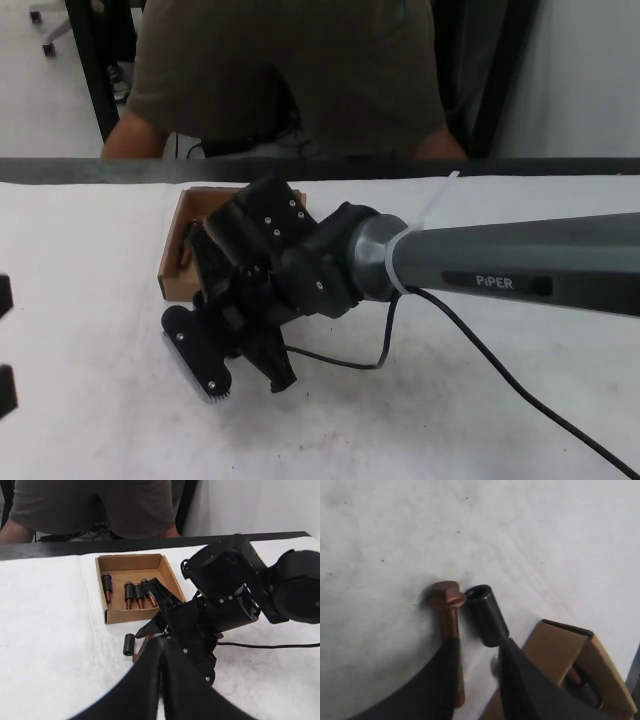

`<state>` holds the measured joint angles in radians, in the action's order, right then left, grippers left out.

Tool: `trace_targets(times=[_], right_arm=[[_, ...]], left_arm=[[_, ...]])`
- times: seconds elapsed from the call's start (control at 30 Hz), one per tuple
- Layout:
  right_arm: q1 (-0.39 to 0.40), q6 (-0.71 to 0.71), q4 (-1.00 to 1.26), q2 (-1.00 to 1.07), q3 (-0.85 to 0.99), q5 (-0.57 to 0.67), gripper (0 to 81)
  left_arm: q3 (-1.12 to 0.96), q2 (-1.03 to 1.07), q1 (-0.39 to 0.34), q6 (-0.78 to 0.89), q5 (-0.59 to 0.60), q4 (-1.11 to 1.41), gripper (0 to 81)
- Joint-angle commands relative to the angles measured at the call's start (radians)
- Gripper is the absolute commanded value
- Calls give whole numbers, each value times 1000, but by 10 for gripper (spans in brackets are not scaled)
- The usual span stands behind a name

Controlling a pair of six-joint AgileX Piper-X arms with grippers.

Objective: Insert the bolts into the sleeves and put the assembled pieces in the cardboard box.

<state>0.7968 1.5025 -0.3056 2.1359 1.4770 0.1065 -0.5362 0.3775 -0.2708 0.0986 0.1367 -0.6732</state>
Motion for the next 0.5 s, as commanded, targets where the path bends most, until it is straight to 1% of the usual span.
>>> trace_targets(times=[0.0, 0.33, 0.47], right_arm=[[2, 9, 6, -4, 10, 4, 267], [15, 50, -72, -4, 10, 21, 267], [18, 50, -70, -4, 10, 36, 267]], left_arm=[[2, -5, -1, 6, -9, 5, 8], [3, -5, -1, 7, -9, 59, 8], [3, -5, -1, 7, -9, 77, 8]])
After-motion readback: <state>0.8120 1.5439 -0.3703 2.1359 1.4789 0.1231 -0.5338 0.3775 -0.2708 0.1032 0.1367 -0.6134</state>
